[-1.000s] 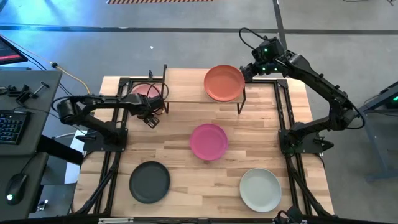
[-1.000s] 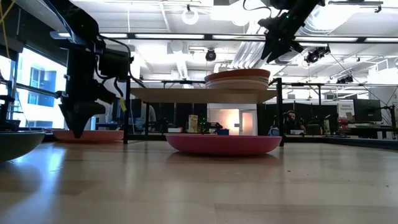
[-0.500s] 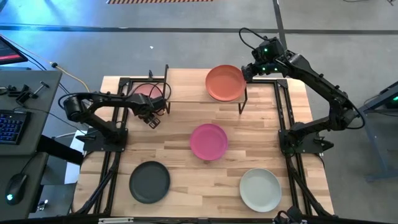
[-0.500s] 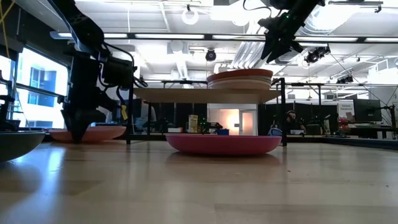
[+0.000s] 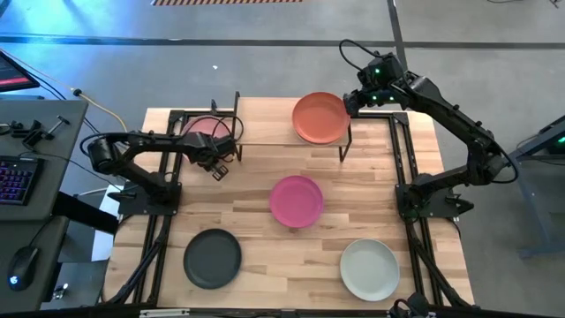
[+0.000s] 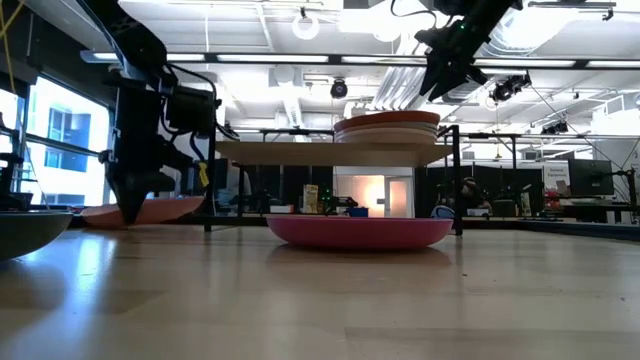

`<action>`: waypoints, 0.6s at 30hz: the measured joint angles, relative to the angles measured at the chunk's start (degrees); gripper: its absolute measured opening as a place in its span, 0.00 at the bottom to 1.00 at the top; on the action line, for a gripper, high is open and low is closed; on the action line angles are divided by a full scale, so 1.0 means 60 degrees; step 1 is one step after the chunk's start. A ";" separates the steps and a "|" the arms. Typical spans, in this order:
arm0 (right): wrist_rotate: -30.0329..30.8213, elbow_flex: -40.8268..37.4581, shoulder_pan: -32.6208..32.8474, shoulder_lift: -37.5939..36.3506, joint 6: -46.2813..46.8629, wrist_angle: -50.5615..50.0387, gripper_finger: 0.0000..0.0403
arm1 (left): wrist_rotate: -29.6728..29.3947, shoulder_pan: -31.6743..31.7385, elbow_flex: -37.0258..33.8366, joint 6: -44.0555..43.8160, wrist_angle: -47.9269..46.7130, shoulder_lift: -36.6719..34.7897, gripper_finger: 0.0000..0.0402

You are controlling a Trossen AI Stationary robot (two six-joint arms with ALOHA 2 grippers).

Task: Place and stack plates onto a shelf
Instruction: Put the light pink plate on the shelf

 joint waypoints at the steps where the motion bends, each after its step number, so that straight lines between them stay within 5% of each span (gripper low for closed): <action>1: 0.0000 0.0000 0.0000 0.0000 0.0001 0.0003 0.28 | 0.0011 0.0000 0.0088 -0.0013 -0.0152 -0.0068 0.04; 18: 0.0004 0.0000 0.0000 0.0000 -0.0186 0.0004 0.28 | -0.0119 0.0051 0.2165 -0.0427 -0.1735 -0.1224 0.00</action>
